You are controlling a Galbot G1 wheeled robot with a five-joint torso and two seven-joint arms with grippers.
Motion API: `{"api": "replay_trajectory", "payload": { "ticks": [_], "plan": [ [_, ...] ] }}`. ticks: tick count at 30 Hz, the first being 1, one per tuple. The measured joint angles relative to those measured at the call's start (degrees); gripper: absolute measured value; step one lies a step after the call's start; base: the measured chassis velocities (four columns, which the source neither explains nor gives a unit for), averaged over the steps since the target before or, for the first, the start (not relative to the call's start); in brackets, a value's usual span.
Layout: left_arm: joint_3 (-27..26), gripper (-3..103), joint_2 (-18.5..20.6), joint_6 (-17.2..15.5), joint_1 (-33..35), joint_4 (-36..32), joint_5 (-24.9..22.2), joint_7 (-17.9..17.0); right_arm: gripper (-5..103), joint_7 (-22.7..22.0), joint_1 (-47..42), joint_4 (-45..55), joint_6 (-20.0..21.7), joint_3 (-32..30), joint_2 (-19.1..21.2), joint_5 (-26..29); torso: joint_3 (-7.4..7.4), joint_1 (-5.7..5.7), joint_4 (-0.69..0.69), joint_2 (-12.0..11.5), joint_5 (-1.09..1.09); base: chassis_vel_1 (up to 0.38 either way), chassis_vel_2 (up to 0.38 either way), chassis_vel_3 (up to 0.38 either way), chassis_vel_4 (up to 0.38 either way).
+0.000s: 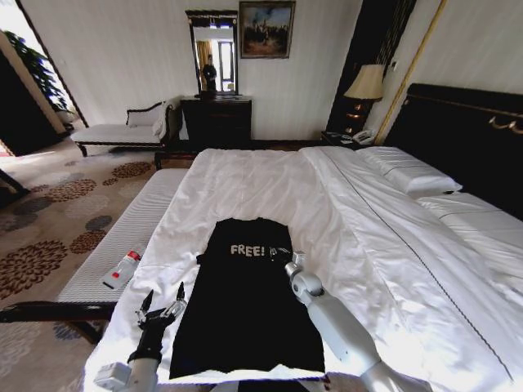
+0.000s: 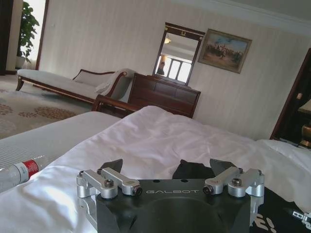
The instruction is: Fold the clothes on the bed.
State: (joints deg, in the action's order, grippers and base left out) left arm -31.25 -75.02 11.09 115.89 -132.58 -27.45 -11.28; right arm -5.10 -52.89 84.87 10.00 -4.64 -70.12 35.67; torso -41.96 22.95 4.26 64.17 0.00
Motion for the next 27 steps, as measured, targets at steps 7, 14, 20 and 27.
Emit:
{"api": "replay_trajectory", "payload": {
  "ticks": [7,14,20,27],
  "plan": [
    [1.0,100,0.3,-0.3,-1.2,1.1,1.4,-0.4,57,-0.5,-3.2,4.8,-0.7,-2.8,2.5,-2.4,0.0,-0.01,0.0,0.0,0.0,0.0,0.0,0.0,0.0],
    [2.1,100,1.2,-0.4,-2.8,2.6,2.1,-0.4,79,-1.5,-8.4,10.8,-2.7,-7.8,5.0,-4.7,0.0,0.0,0.0,0.0,0.0,0.0,0.0,0.0,0.0],
    [2.9,100,2.5,-0.7,-4.5,4.5,6.6,-0.8,98,-1.8,-17.7,17.2,-7.2,-16.0,6.4,-12.3,0.0,0.0,0.01,0.0,0.0,0.0,0.0,0.0,0.0],
    [5.1,100,2.9,-0.7,-6.9,6.9,11.6,-1.0,100,0.7,-31.5,26.2,-12.5,-27.4,3.8,-20.4,0.01,-0.01,0.0,0.0,0.0,0.0,0.0,0.0,0.0]
  ]
}}
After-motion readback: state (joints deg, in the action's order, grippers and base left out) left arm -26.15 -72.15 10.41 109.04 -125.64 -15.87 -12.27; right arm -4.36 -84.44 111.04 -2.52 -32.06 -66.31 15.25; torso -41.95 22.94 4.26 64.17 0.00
